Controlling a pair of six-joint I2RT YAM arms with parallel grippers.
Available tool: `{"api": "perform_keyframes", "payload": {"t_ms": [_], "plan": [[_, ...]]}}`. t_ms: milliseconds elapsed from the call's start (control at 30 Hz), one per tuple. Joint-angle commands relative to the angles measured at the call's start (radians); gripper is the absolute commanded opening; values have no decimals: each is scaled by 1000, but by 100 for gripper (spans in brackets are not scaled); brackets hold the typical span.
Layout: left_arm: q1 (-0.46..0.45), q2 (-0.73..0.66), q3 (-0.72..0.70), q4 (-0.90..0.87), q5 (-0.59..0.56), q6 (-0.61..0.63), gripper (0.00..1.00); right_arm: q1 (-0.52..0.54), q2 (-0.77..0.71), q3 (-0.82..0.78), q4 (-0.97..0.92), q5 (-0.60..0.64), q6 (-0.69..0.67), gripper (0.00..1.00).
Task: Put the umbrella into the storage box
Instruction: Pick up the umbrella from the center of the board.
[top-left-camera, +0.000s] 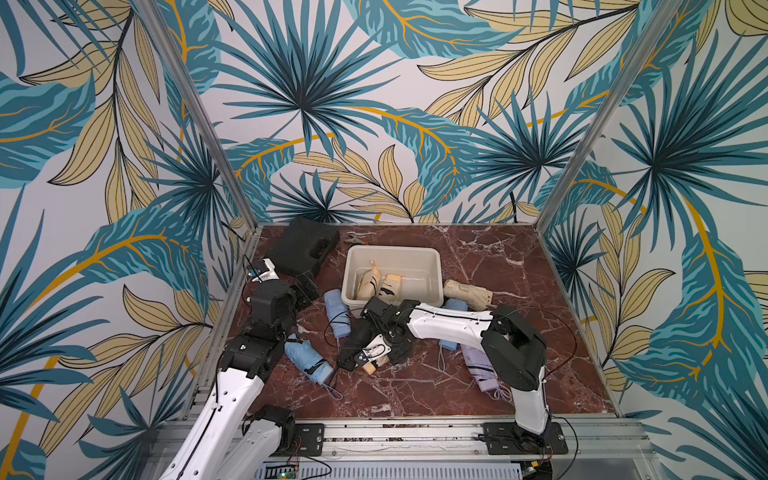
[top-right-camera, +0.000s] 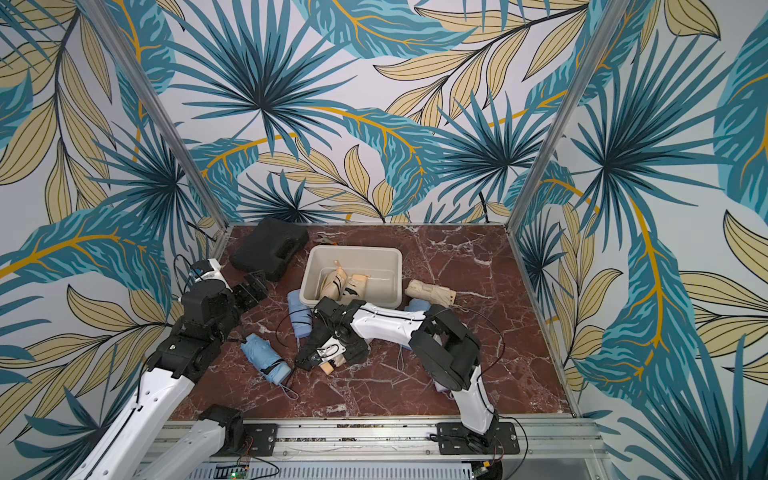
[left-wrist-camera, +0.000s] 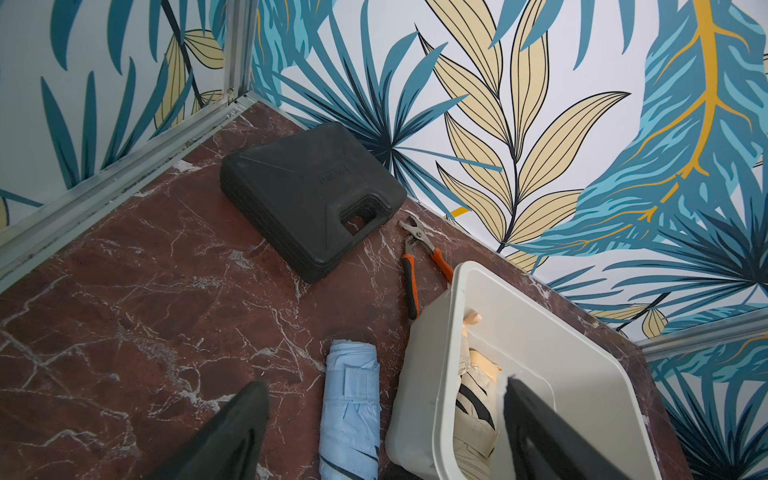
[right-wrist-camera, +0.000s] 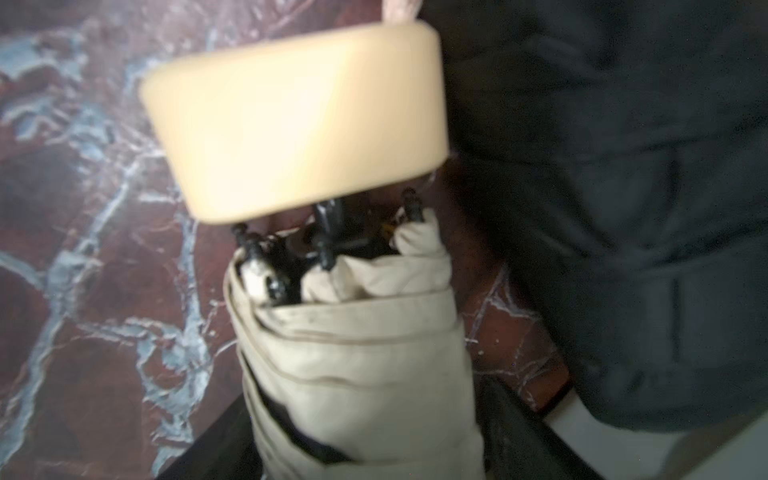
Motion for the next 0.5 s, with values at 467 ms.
{"api": "perform_keyframes", "payload": {"t_ms": [467], "plan": [[8,-16,-17,14,-11,0,92,5,-34,-41,-69,-75,24,45]]}}
